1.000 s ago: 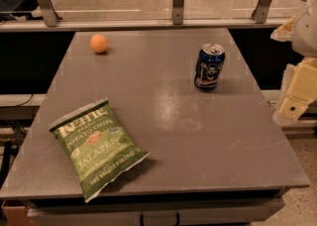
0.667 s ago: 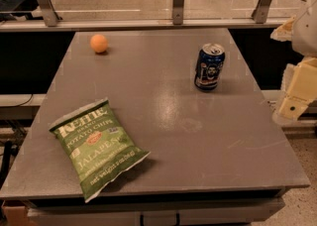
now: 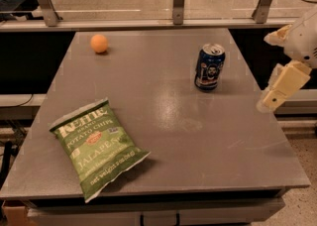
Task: Knock pepsi can over
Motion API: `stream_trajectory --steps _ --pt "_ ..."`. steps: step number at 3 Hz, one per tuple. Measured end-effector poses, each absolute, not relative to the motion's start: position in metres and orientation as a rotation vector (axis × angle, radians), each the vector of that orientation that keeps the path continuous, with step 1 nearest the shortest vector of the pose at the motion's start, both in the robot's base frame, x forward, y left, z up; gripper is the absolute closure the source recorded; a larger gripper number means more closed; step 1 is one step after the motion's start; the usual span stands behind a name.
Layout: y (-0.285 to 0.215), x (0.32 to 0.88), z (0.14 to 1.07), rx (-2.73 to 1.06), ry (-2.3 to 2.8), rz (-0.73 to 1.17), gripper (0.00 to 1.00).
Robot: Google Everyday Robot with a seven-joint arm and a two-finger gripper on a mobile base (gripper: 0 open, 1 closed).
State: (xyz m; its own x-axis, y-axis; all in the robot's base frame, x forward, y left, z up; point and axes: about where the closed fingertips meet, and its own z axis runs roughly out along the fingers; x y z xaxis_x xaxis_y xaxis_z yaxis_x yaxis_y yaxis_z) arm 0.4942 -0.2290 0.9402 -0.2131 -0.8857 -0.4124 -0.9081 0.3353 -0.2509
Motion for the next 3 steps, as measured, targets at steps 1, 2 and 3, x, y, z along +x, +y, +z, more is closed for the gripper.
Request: stream_trajectory --steps 1,2,3 --pt "-0.225 0.529 0.918 -1.484 2.028 0.175 0.0" --pt "-0.208 0.553 0.903 -1.435 1.94 0.275 0.0" --pt "-0.187 0.573 0.886 -1.384 1.868 0.377 0.0"
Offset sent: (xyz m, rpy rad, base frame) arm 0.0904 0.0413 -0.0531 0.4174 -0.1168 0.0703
